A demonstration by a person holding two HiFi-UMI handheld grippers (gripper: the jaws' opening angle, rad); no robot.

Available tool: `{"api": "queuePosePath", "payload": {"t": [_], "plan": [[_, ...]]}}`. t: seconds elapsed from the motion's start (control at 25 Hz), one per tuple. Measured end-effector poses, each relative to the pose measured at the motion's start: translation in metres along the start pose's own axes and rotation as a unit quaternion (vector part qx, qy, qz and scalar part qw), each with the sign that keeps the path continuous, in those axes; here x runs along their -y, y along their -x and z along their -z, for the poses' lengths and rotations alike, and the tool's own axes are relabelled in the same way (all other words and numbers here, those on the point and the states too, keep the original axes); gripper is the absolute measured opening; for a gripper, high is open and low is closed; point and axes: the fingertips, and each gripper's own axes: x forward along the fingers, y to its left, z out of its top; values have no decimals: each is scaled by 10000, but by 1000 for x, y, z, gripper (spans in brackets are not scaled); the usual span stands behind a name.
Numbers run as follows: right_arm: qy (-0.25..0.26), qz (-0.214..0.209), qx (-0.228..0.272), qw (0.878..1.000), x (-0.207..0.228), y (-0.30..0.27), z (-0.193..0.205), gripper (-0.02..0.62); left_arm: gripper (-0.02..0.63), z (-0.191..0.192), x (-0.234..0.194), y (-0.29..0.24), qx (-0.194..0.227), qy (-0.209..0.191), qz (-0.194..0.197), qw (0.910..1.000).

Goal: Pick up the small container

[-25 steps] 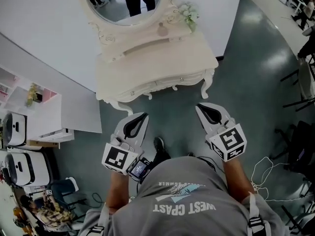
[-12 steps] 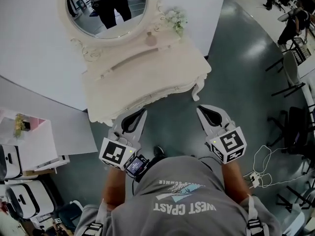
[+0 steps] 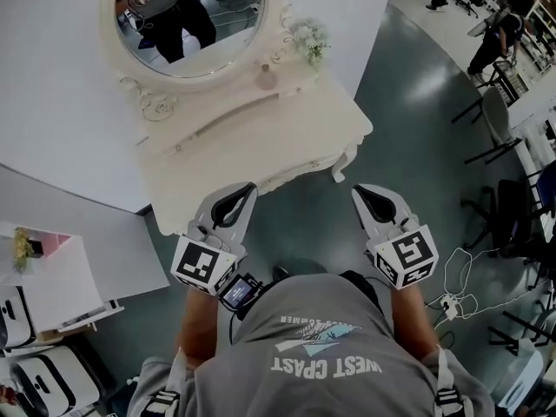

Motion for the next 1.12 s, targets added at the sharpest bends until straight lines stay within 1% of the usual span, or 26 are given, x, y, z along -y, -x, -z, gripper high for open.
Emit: {"api": "queuePosePath", "payload": {"t": [0.12, 0.24, 0.44, 0.64, 0.72, 0.88, 1.12], "plan": [[68, 48, -7, 10000, -12, -11, -8, 2, 2, 0, -20, 12, 86, -16, -6, 10000], [160, -13, -55, 9999, -23, -24, -13, 2, 2, 1, -38, 24, 142, -19, -103, 9998], [277, -181, -31, 9994, -20, -48, -24, 2, 2, 3, -61, 39, 158, 9, -456, 9988], [363, -527, 84, 9979, -4, -91, -35, 2, 2, 8, -93, 46, 10, -83, -995, 9950], [390, -706, 119, 9967, 5, -113, -39, 2, 2, 8, -112, 44, -44, -143, -1257, 9920], [451, -1202, 41, 9917, 11, -161, -41, 2, 2, 18, -141, 52, -198, 23, -1860, 9823], [608, -1765, -172, 9823, 29, -232, -41, 2, 2, 37, -176, 41, -436, 203, -2460, 9681]]}}
